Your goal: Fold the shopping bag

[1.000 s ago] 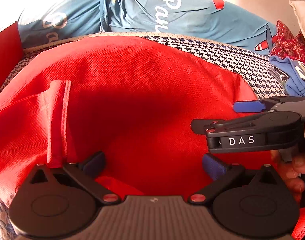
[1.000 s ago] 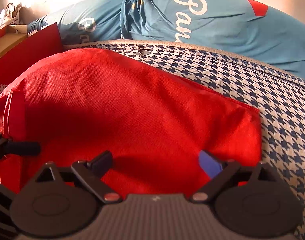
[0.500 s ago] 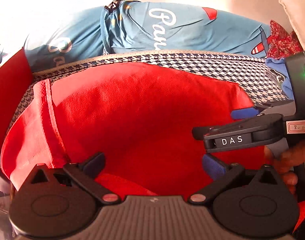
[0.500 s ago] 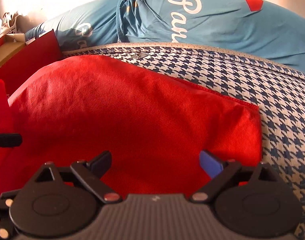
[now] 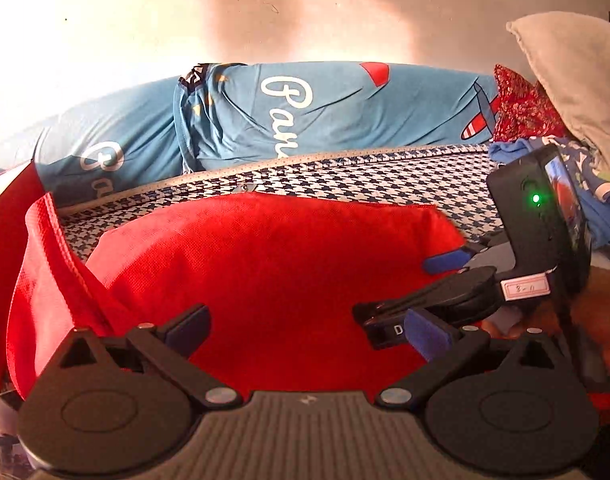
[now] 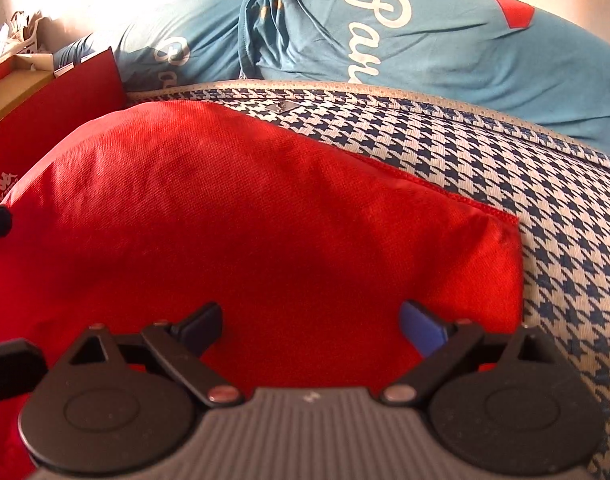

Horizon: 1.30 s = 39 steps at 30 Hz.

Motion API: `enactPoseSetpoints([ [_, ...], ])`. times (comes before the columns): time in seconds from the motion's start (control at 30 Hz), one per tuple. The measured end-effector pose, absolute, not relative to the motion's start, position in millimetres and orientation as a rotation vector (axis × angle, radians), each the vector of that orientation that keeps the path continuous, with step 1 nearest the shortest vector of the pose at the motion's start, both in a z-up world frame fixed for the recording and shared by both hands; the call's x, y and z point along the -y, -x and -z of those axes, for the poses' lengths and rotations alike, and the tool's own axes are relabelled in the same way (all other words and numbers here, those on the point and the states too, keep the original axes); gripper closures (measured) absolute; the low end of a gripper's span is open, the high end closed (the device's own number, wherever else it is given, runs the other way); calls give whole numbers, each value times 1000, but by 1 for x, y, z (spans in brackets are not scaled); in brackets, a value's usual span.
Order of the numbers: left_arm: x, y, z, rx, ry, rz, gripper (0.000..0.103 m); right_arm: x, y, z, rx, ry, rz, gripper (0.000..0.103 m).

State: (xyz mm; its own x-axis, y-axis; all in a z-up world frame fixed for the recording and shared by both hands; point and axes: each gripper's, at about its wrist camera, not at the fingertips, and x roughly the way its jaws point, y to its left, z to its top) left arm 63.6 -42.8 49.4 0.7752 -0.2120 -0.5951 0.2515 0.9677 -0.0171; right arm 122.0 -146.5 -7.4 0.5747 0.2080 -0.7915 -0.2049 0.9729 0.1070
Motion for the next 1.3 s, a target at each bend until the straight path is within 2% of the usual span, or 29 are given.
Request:
enactPoseSetpoints([
  [1.3,17,-72,-50,-661,112,237,0,145,-123,13,-929,22,-253,0],
])
